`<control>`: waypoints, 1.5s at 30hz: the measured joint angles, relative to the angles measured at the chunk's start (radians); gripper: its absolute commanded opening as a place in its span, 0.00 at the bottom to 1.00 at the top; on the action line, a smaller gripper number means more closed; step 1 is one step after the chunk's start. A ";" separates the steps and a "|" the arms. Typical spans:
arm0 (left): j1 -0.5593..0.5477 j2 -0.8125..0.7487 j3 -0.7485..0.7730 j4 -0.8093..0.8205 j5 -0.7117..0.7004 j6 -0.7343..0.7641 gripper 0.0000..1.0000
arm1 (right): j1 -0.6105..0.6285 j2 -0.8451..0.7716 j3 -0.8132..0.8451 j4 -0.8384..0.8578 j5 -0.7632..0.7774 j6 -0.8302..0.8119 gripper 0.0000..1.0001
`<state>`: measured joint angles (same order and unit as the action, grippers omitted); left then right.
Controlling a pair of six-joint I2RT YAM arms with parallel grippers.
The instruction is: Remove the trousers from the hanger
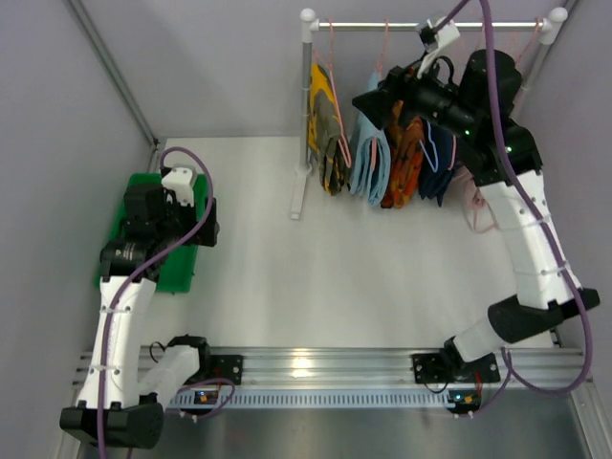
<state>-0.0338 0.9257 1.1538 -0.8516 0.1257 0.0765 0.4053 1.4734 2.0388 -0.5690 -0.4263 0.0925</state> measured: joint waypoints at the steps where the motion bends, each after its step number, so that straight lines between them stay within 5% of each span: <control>1: 0.000 0.001 0.000 0.000 -0.004 0.000 0.99 | 0.003 0.039 0.027 0.013 0.010 0.014 0.70; 12: 0.000 0.027 0.000 0.000 -0.019 0.000 0.99 | 0.009 0.350 0.183 0.040 0.109 0.123 0.65; 31: 0.002 0.021 -0.068 0.002 -0.033 -0.005 0.99 | 0.012 0.529 0.188 0.117 0.041 0.269 0.53; 37: 0.006 0.021 -0.079 0.003 -0.033 -0.009 0.99 | 0.012 0.554 0.188 0.157 -0.012 0.329 0.39; 45: 0.006 0.021 -0.089 0.006 -0.032 -0.021 0.99 | 0.012 0.567 0.188 0.188 -0.053 0.390 0.08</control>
<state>-0.0273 0.9463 1.0645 -0.8452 0.0937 0.0559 0.4171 2.0403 2.2272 -0.3813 -0.4793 0.4824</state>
